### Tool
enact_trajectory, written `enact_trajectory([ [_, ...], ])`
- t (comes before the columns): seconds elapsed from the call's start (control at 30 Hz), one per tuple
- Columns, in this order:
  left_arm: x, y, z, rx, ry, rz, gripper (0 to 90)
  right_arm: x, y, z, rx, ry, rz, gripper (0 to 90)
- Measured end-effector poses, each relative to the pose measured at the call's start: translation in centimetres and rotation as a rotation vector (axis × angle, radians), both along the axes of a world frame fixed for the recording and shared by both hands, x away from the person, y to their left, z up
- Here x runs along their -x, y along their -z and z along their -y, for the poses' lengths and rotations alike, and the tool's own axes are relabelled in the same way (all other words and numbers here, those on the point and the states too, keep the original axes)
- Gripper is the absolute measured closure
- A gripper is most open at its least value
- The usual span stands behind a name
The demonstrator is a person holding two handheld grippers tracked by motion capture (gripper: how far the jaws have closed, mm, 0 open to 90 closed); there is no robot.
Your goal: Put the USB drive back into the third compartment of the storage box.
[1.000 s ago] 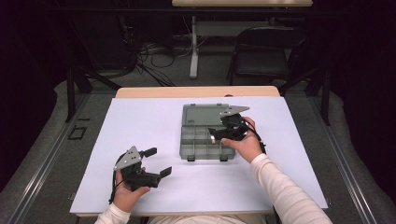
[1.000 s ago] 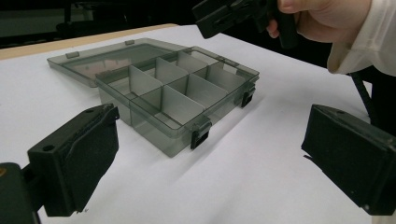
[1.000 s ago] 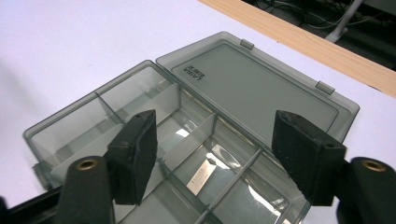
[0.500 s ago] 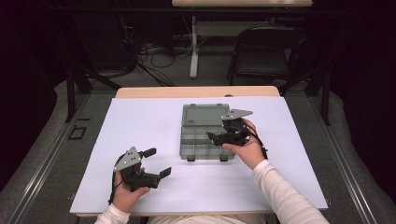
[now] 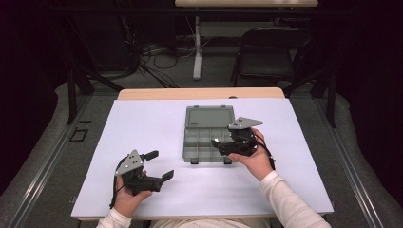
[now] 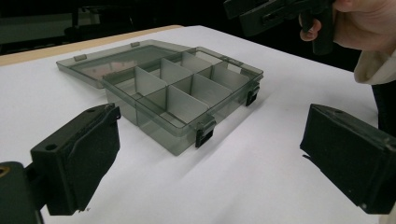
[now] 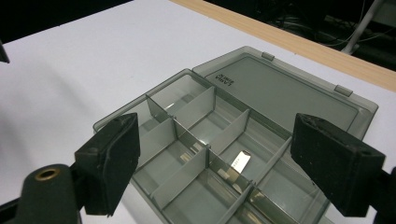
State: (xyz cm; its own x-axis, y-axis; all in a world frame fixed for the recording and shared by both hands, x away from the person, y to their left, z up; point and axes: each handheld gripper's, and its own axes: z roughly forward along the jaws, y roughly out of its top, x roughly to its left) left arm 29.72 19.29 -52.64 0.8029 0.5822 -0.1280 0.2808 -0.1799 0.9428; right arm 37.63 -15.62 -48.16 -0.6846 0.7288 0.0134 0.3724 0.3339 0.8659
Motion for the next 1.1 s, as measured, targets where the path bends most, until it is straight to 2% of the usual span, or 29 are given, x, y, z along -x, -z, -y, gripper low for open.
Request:
enact_trajectory([
  [0.4,0.1,0.0,0.1,-0.005,-0.018,0.009,4.4,3.6,-0.7,1.4,-0.058,-0.011,0.035,15.6],
  [0.63,0.1,-0.1,0.0,-0.001,-0.012,0.011,4.4,5.8,-0.9,2.7,-0.07,-0.004,0.065,15.5],
  [0.8,0.2,-0.1,0.0,0.0,-0.022,0.015,4.4,7.2,-0.5,3.9,-0.075,0.021,0.074,15.6],
  [1.0,0.3,-0.1,0.0,0.001,-0.028,0.023,4.4,8.5,0.2,5.5,-0.109,0.061,0.088,15.6],
  [1.1,0.3,-0.2,-0.1,-0.004,-0.034,0.023,4.4,9.0,0.7,6.1,-0.104,0.081,0.083,15.6],
])
